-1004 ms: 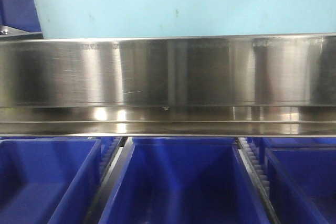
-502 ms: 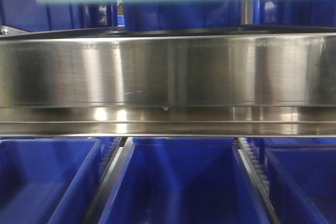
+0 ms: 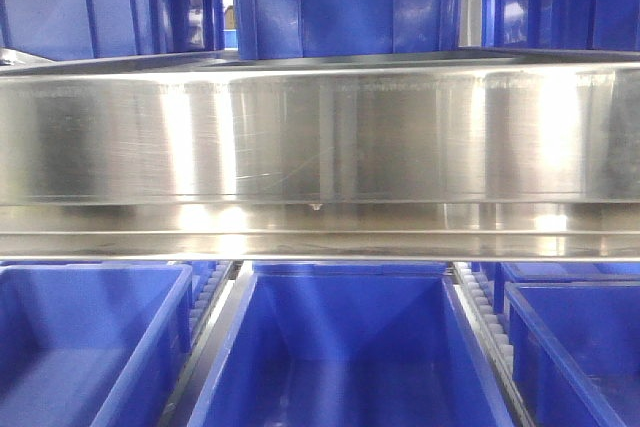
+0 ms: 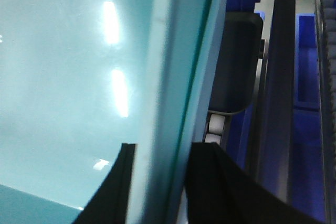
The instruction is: Move two blue bins to right shelf middle
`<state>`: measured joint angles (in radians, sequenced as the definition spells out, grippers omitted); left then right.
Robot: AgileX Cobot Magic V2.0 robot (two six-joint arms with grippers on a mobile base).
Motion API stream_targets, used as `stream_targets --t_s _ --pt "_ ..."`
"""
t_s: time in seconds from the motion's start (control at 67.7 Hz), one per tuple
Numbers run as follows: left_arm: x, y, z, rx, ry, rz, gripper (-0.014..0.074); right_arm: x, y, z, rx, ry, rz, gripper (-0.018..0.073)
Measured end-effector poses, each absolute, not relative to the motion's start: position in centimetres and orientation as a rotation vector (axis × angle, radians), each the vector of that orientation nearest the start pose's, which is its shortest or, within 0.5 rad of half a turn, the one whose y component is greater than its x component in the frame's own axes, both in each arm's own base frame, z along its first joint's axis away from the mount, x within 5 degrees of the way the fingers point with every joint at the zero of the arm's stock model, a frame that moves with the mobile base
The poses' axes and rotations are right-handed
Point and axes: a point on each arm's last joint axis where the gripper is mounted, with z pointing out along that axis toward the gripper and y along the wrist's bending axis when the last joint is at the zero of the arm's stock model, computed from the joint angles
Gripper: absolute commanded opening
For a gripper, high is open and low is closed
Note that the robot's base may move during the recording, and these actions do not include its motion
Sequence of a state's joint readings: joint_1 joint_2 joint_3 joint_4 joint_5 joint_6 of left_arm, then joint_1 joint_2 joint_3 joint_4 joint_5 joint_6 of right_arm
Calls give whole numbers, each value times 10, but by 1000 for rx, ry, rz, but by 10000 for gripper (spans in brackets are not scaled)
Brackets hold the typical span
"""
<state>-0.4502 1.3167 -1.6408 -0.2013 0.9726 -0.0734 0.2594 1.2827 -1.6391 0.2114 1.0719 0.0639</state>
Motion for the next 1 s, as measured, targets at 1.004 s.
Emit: stream_targets --t_s 1.004 --pt "234 -129 484 374 2070 -553 -111 234 79 481 -203 2195 441 -154"
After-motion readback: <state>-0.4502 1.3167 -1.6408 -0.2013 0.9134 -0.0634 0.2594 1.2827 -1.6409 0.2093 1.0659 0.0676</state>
